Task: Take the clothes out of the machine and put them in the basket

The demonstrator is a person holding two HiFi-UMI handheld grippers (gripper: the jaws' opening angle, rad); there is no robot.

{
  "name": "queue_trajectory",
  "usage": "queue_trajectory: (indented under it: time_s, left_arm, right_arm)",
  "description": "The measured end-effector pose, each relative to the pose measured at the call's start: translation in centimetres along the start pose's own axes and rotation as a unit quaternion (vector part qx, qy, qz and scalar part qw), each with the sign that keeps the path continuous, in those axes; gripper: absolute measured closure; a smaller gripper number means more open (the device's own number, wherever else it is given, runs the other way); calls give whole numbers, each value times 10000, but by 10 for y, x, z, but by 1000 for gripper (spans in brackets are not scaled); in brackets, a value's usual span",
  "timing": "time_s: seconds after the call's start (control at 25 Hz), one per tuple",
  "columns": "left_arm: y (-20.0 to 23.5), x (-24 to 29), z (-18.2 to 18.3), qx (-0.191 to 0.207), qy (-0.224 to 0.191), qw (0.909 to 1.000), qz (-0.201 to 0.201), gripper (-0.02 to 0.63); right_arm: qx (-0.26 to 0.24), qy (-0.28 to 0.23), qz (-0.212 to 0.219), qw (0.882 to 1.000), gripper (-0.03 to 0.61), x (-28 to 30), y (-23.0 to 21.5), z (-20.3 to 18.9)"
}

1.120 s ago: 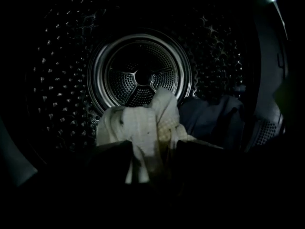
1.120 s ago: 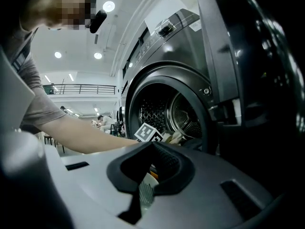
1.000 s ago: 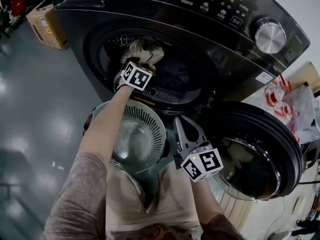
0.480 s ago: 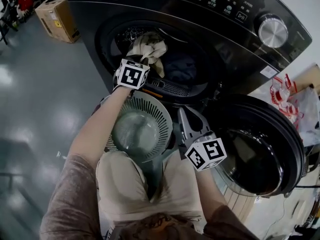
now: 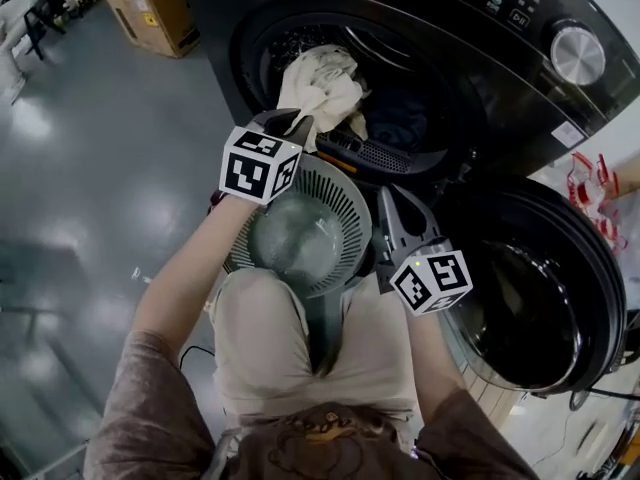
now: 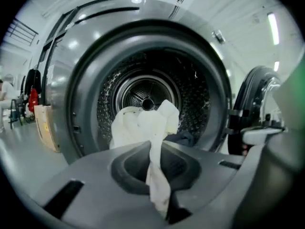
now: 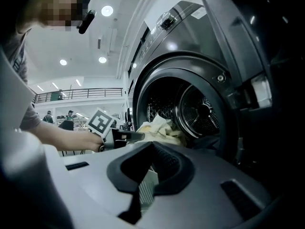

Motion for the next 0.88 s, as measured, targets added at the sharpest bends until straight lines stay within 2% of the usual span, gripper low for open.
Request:
queue_trajectory:
  time_s: [0.36, 0.52, 0.88]
  left_arm:
    - [-26, -71, -10, -65, -15, 10000, -72, 574]
    - [-34, -89, -20, 27, 131, 9999, -69, 572]
    - [-35, -119, -32, -119, 281, 9995, -122, 569]
  right_arm:
    - [6, -70, 136, 9999, 581, 13, -1, 3]
    - [-9, -35, 175, 9998, 581, 14, 0, 1]
    - [-51, 39, 191, 9998, 581, 15, -1, 0]
Point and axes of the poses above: the fingertips, and each gripper's own axes: x forward along the fingers, y to its left, z out of its top, the point moved 9 cm from there along -x, backward along the fingers, and after that the axes turned 4 degrees about -x, right-handed, at the moved point
